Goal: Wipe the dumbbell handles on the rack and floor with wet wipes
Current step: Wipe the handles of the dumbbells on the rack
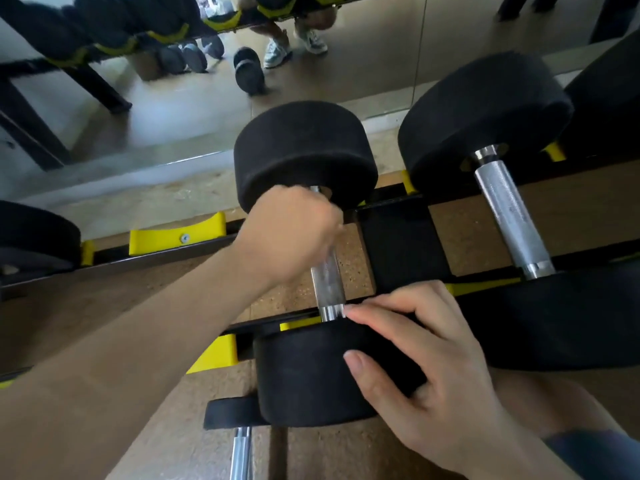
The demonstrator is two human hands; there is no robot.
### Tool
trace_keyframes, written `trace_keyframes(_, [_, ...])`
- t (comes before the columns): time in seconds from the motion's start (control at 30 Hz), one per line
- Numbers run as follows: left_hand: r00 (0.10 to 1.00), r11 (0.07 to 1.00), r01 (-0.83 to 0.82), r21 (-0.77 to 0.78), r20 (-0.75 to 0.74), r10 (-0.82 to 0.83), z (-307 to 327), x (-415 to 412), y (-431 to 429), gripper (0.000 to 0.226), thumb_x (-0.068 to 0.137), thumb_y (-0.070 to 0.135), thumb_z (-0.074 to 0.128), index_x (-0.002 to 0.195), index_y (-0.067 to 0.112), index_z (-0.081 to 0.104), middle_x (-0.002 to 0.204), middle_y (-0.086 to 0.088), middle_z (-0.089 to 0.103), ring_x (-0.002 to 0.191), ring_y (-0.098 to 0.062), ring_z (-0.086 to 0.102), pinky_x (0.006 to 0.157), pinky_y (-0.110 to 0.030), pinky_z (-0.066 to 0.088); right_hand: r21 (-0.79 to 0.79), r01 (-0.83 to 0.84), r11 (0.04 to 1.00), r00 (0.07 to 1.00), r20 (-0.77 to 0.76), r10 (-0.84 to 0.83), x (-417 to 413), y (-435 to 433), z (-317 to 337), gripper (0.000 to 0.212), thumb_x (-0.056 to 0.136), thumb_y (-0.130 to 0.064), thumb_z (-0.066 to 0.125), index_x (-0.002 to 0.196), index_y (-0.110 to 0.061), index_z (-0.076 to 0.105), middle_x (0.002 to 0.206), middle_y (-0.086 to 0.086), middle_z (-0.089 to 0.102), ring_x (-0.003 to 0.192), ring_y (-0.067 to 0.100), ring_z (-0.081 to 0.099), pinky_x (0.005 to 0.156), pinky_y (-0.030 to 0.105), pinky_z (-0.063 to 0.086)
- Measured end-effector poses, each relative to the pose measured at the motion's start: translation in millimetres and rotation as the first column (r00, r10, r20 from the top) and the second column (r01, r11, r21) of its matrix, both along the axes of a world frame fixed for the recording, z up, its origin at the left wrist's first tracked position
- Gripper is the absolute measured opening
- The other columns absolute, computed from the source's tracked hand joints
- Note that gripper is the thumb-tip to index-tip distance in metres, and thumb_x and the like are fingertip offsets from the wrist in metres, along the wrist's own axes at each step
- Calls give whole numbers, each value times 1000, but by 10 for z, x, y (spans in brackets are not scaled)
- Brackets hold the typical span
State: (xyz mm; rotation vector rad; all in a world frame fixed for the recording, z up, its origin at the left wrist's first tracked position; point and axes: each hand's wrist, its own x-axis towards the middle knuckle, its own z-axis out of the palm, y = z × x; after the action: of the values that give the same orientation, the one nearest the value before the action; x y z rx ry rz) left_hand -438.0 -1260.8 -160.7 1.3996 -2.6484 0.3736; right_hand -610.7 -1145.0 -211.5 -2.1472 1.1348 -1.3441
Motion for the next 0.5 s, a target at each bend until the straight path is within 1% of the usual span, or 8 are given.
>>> trace_keyframes(0.07, [983, 976, -177, -126, 22, 181, 55, -84, -97, 16, 90, 19, 61, 79, 14, 72, 73, -4, 67, 69, -28, 66, 52, -31, 32, 0, -7, 1000, 1000, 14, 7, 0, -10, -11, 32, 85, -32, 66, 108, -10, 72, 100, -1, 60, 94, 15, 55, 83, 23, 43])
trace_keyframes(0.13, [968, 972, -229, -57, 92, 234, 53, -154, -78, 14, 92, 23, 59, 88, 16, 71, 84, -2, 67, 79, -26, 65, 57, -33, 35, 8, -22, 1000, 999, 29, 22, 2, -39, -22, 32, 84, -32, 67, 107, -10, 72, 98, 0, 60, 92, 16, 55, 82, 24, 44])
trace_keyframes(0.23, [979, 944, -57, 325, 205, -12, 108, -235, 74, 19, 92, 33, 58, 90, 22, 73, 87, 4, 69, 85, -17, 63, 69, -31, 47, 59, -65, 996, 995, 82, 60, -10, -62, -51, 32, 83, -34, 67, 106, -12, 72, 99, -1, 57, 93, 16, 55, 81, 26, 45])
trace_keyframes(0.3, [955, 896, 7, 445, 263, -138, 129, -273, 124, 15, 88, 29, 59, 88, 21, 72, 82, 1, 67, 80, -17, 62, 66, -32, 49, 105, -89, 990, 989, 128, 75, -29, -68, -60, 34, 82, -37, 68, 107, -15, 70, 103, -3, 55, 96, 15, 56, 81, 27, 46])
trace_keyframes(0.33, [946, 905, 8, 426, 289, -144, 126, -269, 82, 14, 88, 28, 59, 88, 21, 72, 82, 1, 67, 80, -17, 62, 65, -32, 50, 123, -94, 988, 986, 151, 75, -37, -67, -61, 35, 81, -39, 69, 107, -15, 69, 105, -5, 54, 97, 15, 56, 81, 27, 47])
trace_keyframes(0.4, [943, 974, -24, 224, 328, -52, 101, -238, -33, 16, 93, 26, 56, 88, 20, 69, 87, 2, 66, 85, -19, 64, 63, -30, 44, 131, -98, 987, 980, 185, 73, -45, -69, -62, 34, 80, -39, 70, 103, -13, 67, 105, -5, 54, 97, 16, 57, 81, 28, 47])
trace_keyframes(0.43, [958, 994, -53, 98, 287, 23, 94, -212, -79, 17, 95, 26, 53, 89, 18, 68, 89, 1, 66, 86, -22, 64, 62, -31, 39, 131, -102, 986, 977, 201, 75, -47, -70, -67, 32, 80, -37, 70, 100, -12, 66, 103, -4, 55, 96, 17, 57, 81, 28, 47])
trace_keyframes(0.5, [983, 992, -121, -45, 135, 126, 41, -168, -116, 16, 96, 26, 54, 98, 15, 66, 89, -4, 67, 84, -28, 66, 61, -36, 40, 150, -100, 984, 962, 268, 57, -49, -76, -83, 24, 83, -31, 68, 97, -12, 66, 100, -3, 57, 95, 17, 58, 81, 23, 46])
